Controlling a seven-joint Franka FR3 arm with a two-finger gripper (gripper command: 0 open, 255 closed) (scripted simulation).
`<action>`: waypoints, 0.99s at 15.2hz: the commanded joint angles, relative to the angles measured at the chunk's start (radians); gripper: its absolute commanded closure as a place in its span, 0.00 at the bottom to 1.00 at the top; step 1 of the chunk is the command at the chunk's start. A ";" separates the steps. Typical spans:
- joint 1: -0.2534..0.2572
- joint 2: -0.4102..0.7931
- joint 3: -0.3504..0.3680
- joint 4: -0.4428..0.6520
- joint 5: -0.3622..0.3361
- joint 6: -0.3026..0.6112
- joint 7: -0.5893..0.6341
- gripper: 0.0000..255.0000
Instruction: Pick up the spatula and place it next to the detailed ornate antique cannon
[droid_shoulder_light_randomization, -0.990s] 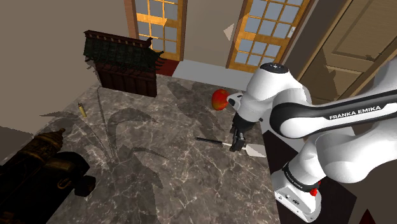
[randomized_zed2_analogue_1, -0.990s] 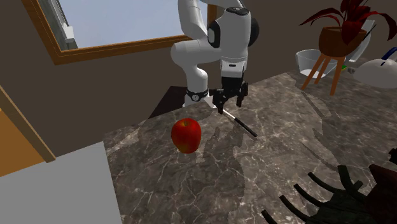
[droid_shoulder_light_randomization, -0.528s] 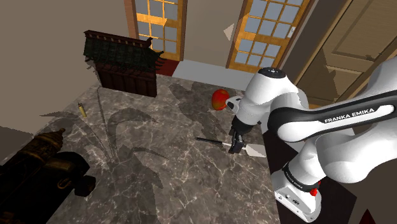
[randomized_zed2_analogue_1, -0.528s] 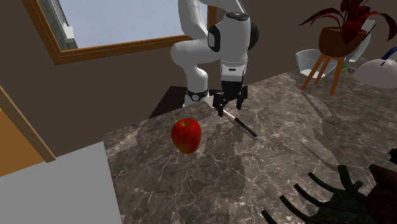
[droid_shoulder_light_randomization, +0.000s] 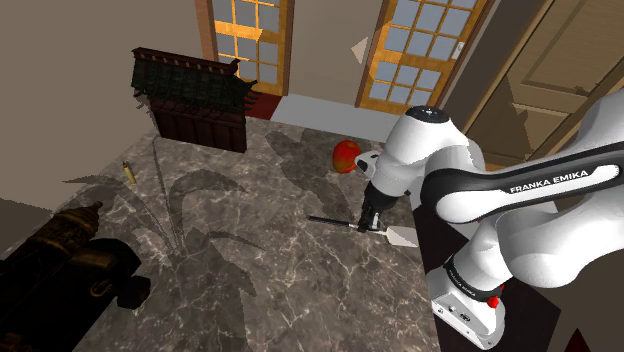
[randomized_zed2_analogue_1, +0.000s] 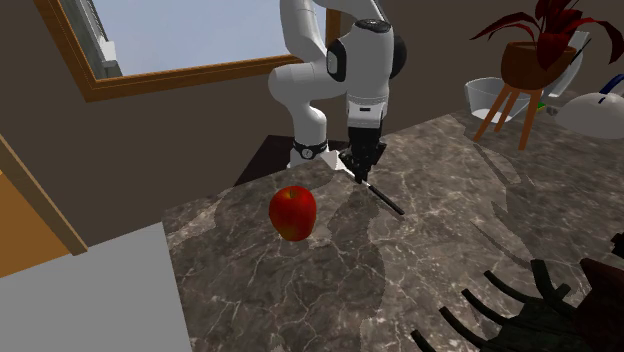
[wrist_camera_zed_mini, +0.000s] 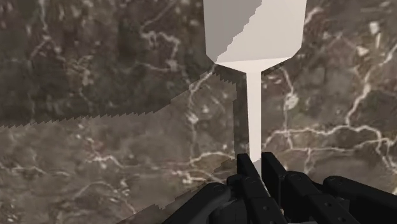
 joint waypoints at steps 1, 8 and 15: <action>0.000 0.000 0.000 0.000 0.000 0.000 0.000 1.00; -0.003 -0.048 -0.006 0.031 -0.008 -0.079 0.002 1.00; -0.008 -0.111 -0.017 0.096 -0.021 -0.207 0.005 1.00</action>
